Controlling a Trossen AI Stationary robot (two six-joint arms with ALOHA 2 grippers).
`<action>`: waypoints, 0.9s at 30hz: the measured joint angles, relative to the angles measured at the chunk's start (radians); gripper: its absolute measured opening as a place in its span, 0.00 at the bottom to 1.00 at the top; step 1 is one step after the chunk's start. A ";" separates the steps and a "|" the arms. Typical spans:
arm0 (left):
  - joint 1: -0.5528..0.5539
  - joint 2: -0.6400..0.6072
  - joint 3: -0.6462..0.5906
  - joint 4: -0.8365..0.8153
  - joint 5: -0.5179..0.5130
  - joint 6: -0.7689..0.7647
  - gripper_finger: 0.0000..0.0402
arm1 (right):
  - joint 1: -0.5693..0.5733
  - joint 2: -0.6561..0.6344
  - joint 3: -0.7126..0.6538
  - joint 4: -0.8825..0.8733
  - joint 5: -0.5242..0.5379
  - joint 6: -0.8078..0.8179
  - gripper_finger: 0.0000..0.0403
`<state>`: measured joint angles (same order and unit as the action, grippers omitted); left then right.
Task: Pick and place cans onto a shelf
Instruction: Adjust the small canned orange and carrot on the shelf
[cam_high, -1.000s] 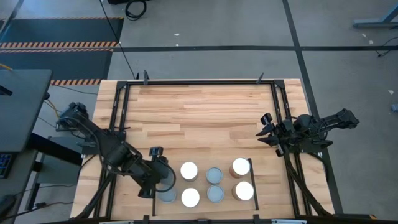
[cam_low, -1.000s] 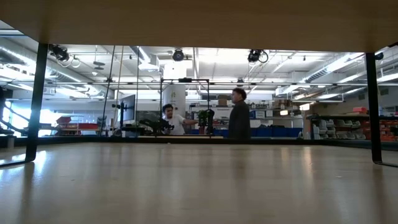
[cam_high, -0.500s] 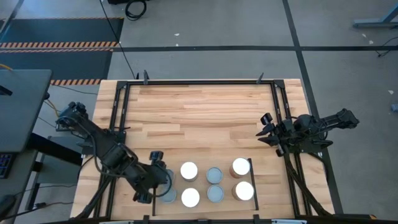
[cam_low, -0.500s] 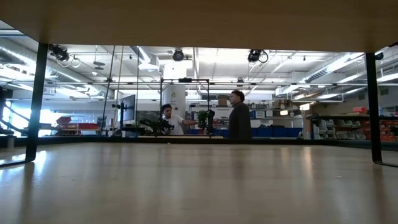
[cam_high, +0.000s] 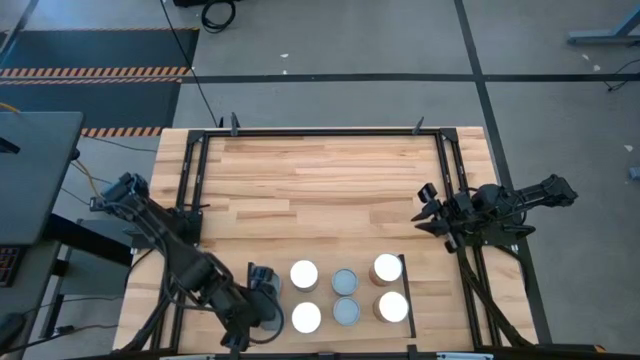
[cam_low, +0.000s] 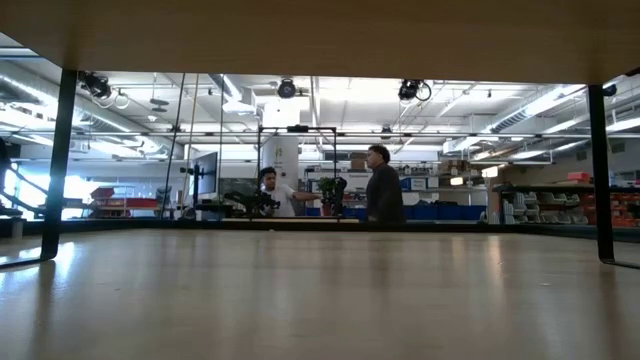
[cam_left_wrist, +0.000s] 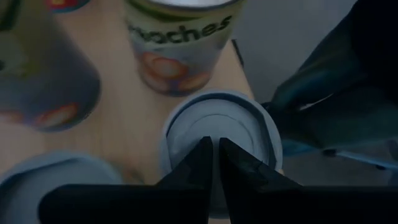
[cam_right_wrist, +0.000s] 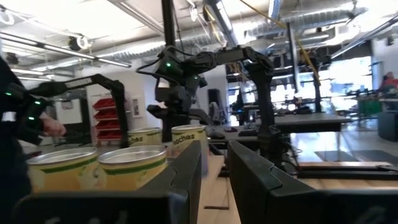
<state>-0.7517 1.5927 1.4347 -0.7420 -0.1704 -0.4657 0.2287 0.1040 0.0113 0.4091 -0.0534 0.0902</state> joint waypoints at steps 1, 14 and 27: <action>-0.003 0.005 0.001 0.009 0.003 -0.001 0.09 | 0.000 0.000 0.000 0.000 -0.012 0.009 0.21; -0.004 0.003 0.003 -0.043 0.014 -0.014 0.09 | 0.000 0.000 0.000 0.000 -0.092 0.076 0.21; -0.005 -0.031 -0.004 -0.037 0.005 -0.017 0.09 | 0.000 0.000 0.000 0.008 -0.099 0.072 0.21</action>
<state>-0.7567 1.5617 1.4307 -0.7788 -0.1651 -0.4828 0.2287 0.1040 0.0113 0.4171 -0.1524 0.1626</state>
